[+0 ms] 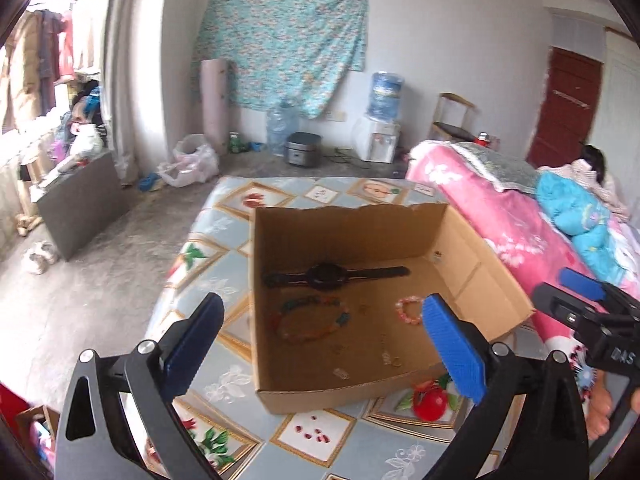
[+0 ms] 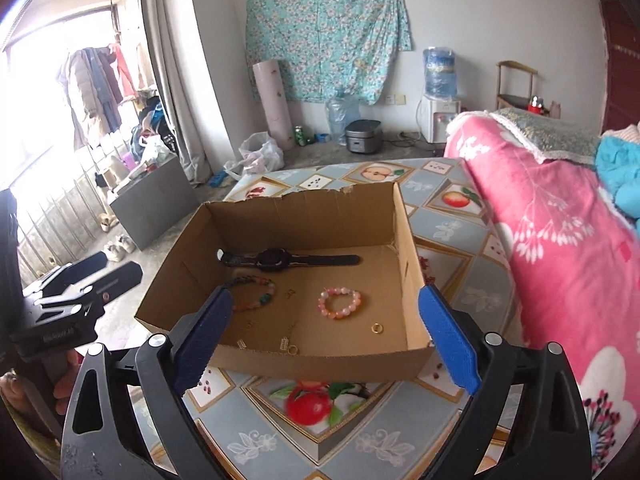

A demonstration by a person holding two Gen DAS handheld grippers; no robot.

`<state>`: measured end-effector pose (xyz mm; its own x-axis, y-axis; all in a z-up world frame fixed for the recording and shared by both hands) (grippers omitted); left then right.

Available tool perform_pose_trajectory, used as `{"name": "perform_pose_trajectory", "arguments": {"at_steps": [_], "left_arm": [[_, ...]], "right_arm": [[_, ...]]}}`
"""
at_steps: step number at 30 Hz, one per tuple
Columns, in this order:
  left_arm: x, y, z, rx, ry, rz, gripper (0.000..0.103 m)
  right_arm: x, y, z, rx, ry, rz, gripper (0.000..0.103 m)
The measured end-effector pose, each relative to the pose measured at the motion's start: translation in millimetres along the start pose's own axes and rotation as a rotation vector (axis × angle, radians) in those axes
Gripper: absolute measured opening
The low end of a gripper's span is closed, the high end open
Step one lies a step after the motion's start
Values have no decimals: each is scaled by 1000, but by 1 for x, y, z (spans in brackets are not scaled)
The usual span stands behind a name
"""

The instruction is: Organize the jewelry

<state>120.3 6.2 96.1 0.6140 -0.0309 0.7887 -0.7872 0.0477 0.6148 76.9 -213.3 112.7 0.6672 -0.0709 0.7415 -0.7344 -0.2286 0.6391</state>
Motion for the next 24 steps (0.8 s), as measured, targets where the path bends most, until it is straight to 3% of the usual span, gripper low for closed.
{"name": "perform_pose_trajectory", "arguments": {"at_steps": [5, 8, 17, 24], "left_arm": [[-3, 12, 2, 142, -7, 42, 98], [-5, 13, 6, 187, -37, 50, 98], [-21, -10, 25, 131, -63, -110, 98], [-27, -22, 30, 128, -7, -185, 98]], "right_arm": [[-1, 7, -2, -63, 15, 25, 95], [-3, 9, -4, -103, 22, 26, 95], [-10, -4, -3, -142, 24, -34, 95], [-25, -19, 9, -149, -14, -122, 95]]}}
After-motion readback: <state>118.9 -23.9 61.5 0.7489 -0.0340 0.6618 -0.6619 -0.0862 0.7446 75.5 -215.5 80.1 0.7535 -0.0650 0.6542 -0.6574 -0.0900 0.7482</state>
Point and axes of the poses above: each gripper's, at about its wrist camera, not at the fingertips, and y roughly against the way its jaws point, z to its right, x to its top, the point moved 2 cm from there along -y, roughly the way its jaws point, and after that the axes turned 7 degrees about x, right-handed, at the moved point
